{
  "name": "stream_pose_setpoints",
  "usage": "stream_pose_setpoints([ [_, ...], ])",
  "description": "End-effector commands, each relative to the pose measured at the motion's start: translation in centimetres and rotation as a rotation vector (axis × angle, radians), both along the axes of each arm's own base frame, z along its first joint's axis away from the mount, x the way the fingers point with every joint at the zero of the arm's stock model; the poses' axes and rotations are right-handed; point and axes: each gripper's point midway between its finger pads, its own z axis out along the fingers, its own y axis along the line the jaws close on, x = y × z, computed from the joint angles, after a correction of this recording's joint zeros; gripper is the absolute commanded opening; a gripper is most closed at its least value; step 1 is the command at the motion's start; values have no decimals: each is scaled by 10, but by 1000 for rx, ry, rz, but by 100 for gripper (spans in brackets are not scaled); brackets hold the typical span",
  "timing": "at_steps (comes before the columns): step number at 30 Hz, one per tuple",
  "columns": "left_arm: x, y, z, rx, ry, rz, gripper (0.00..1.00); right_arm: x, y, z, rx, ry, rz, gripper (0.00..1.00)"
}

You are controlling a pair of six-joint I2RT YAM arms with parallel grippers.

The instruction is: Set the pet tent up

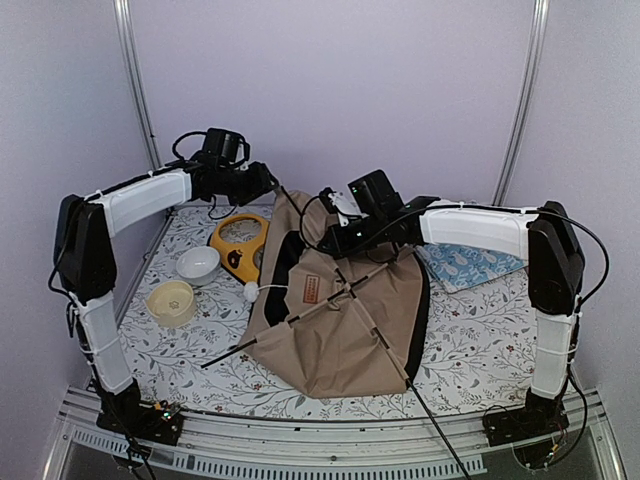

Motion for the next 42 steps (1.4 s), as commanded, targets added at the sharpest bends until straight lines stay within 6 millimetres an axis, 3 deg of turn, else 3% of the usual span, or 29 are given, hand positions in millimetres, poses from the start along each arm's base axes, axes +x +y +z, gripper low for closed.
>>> stream_pose_setpoints([
  [1,6,-5,-4,-90,44,-7,55,7,10,14,32,-55,3,0],
  [6,10,-3,1,-89,34,7,55,6,9,11,22,-53,1,0],
  [15,3,-4,4,-56,34,51,44,8,10,7,-4,-69,-26,0],
  [29,-1,0,-17,-7,89,100,40,0,27,-22,-92,-83,-21,0],
  [31,3,-2,-37,12,122,102,38,0,27,-23,-95,-81,-23,0],
  [42,4,1,-51,29,147,125,31,-4,31,-43,-135,-52,-15,0],
])
